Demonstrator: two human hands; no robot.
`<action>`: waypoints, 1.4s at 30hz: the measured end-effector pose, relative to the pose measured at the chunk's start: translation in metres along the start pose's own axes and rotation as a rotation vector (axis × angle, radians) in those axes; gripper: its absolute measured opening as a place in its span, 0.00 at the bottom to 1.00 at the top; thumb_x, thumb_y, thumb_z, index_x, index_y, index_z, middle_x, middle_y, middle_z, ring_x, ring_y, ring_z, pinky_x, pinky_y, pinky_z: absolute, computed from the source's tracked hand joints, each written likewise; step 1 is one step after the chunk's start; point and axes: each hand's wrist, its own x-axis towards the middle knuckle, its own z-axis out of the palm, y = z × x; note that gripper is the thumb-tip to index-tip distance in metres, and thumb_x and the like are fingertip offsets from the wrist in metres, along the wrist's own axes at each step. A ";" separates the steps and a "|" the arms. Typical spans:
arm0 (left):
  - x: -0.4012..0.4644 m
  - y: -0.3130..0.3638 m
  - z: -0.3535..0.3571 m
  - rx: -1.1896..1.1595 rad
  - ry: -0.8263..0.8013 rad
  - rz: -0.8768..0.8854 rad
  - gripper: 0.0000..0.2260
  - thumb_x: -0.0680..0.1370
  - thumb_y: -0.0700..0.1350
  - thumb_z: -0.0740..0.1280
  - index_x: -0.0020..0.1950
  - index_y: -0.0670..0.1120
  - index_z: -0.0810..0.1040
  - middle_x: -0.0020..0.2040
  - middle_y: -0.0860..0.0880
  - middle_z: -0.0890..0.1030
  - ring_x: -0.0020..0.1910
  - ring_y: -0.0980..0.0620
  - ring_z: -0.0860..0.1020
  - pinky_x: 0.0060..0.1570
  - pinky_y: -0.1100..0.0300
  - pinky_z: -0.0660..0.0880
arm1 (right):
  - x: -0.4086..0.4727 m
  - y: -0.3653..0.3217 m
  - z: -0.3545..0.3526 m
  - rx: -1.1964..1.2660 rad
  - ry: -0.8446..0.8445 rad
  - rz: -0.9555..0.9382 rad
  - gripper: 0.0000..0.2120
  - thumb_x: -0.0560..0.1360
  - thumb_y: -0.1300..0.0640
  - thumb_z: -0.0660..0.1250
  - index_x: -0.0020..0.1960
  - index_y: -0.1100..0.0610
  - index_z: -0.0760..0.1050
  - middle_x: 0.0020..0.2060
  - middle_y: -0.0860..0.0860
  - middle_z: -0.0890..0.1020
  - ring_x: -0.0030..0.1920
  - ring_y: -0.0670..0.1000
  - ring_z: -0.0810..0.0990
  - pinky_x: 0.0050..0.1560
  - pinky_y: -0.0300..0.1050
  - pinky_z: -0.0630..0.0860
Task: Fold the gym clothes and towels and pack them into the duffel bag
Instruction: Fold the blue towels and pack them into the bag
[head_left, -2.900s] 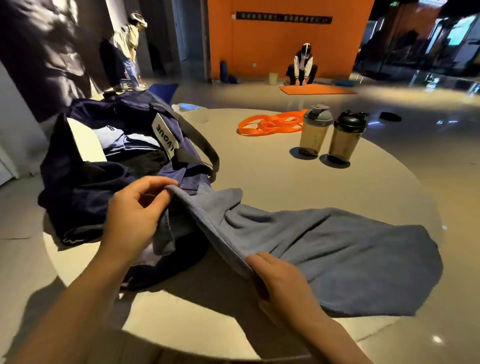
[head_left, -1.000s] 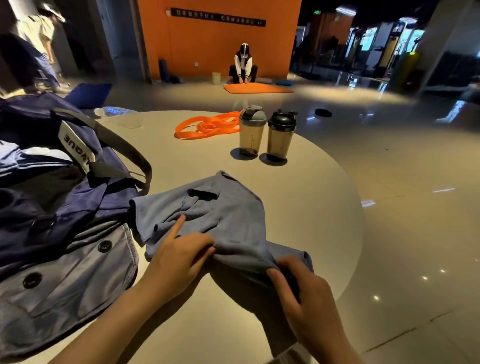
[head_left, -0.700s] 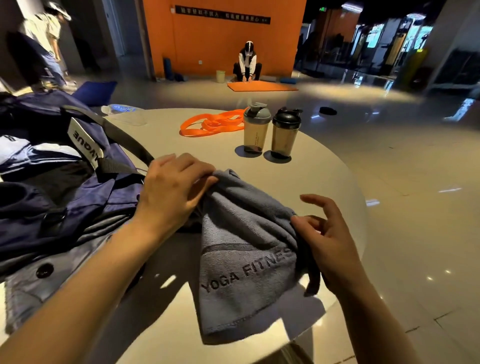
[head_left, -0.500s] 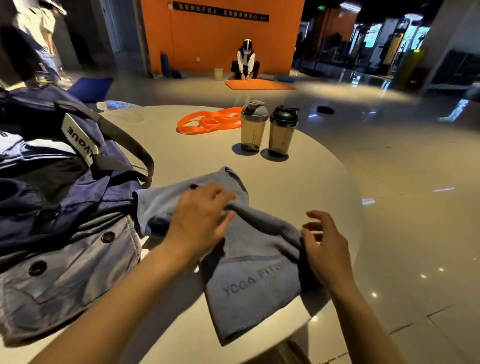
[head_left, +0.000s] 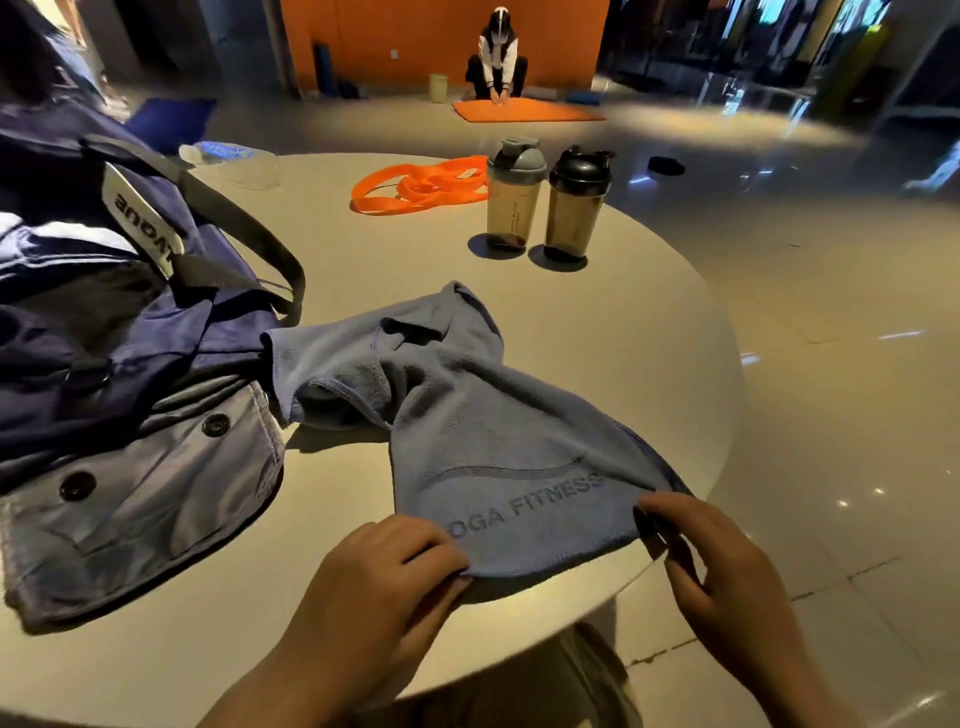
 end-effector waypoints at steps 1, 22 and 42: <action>-0.001 -0.002 -0.002 -0.013 0.012 -0.027 0.08 0.76 0.56 0.61 0.50 0.57 0.76 0.45 0.58 0.81 0.40 0.60 0.76 0.38 0.67 0.75 | 0.001 0.001 0.001 -0.030 0.023 -0.002 0.24 0.67 0.69 0.70 0.56 0.47 0.75 0.49 0.42 0.77 0.47 0.46 0.77 0.46 0.38 0.71; 0.088 -0.070 -0.156 -0.507 0.528 -0.453 0.14 0.76 0.31 0.66 0.47 0.51 0.76 0.45 0.47 0.81 0.43 0.52 0.80 0.37 0.61 0.81 | 0.181 -0.070 -0.064 0.476 0.247 0.020 0.09 0.76 0.67 0.65 0.45 0.54 0.72 0.42 0.53 0.79 0.41 0.52 0.82 0.37 0.40 0.82; 0.206 -0.039 -0.356 0.170 0.841 -0.212 0.29 0.66 0.38 0.77 0.65 0.36 0.71 0.68 0.45 0.63 0.57 0.42 0.76 0.58 0.45 0.74 | 0.310 -0.242 -0.239 0.284 0.304 -0.396 0.34 0.69 0.74 0.69 0.72 0.62 0.63 0.64 0.52 0.66 0.64 0.52 0.72 0.56 0.42 0.74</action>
